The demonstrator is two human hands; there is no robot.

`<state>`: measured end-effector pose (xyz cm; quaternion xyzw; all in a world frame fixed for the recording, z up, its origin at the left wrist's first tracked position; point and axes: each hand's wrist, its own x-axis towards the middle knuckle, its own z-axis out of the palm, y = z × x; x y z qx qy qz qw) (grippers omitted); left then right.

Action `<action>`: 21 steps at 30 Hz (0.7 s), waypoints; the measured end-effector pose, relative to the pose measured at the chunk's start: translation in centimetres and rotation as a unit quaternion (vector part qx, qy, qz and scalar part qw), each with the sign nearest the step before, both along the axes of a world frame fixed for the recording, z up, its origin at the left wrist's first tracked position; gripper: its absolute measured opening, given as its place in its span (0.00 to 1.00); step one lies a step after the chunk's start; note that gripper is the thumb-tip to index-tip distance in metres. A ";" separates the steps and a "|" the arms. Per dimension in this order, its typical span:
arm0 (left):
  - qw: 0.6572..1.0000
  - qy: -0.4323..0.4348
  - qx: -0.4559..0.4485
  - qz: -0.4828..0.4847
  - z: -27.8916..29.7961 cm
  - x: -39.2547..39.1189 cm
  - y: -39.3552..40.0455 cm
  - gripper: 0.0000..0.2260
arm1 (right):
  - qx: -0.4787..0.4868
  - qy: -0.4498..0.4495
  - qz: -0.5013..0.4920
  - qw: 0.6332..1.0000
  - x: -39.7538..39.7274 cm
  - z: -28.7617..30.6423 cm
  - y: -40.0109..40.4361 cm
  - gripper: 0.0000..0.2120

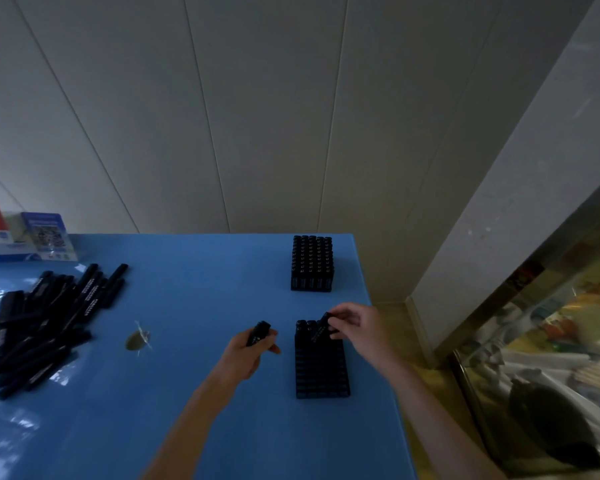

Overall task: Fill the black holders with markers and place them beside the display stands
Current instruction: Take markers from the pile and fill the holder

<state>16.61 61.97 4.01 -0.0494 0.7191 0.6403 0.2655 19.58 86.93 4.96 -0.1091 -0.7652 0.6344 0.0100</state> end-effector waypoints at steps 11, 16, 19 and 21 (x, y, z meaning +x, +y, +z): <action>0.999 0.008 0.024 0.030 -1.0 0.1 -2.1 0.08 | 0.310 0.056 0.053 0.948 0.0 -2.5 -0.3 0.06; 0.999 0.000 0.024 0.041 -1.1 0.0 -2.0 0.08 | 0.347 0.063 0.074 0.933 -0.1 -2.8 -0.6 0.07; 0.998 0.001 0.030 0.051 -1.1 0.0 -2.2 0.08 | 0.359 0.063 0.076 0.928 -0.1 -3.1 -0.9 0.07; 0.998 0.003 0.036 0.056 -1.0 0.0 -2.3 0.09 | 0.357 0.063 0.066 0.930 -0.1 -3.2 -1.0 0.06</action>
